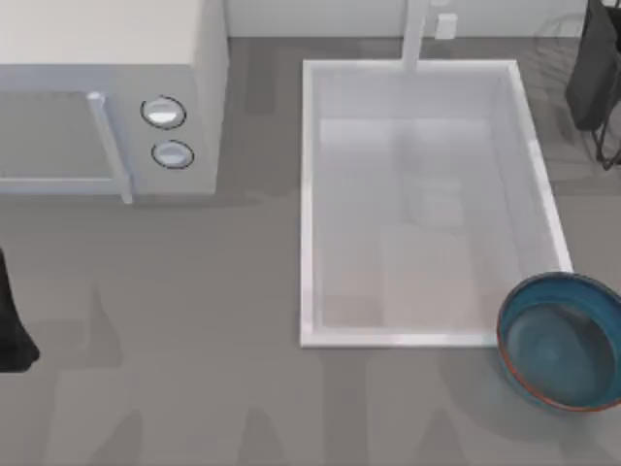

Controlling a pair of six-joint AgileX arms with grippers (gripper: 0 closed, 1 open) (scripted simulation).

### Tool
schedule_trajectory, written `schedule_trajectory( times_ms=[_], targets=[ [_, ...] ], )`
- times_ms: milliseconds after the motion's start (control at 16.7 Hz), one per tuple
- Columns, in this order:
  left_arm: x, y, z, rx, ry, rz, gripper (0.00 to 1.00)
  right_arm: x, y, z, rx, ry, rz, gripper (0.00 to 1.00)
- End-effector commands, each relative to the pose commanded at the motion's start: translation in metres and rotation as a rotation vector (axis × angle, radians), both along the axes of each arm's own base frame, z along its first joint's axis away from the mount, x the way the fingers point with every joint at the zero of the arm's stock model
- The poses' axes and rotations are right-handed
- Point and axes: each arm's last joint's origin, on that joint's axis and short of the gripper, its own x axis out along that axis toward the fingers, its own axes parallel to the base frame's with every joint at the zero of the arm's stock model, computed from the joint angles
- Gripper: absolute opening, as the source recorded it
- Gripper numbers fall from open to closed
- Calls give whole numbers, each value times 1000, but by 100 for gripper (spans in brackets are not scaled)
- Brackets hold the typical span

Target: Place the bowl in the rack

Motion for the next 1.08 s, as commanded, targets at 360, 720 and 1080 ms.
schedule_trajectory(
  times_ms=[360,720,1080],
  targets=[
    [0,0,0,0,0,0,100,1,2,18,11,105,10,100],
    [0,0,0,0,0,0,100,31,9,58,42,599,38,100],
    [0,0,0,0,0,0,100,95,24,65,40,1205,22,100]
  ],
)
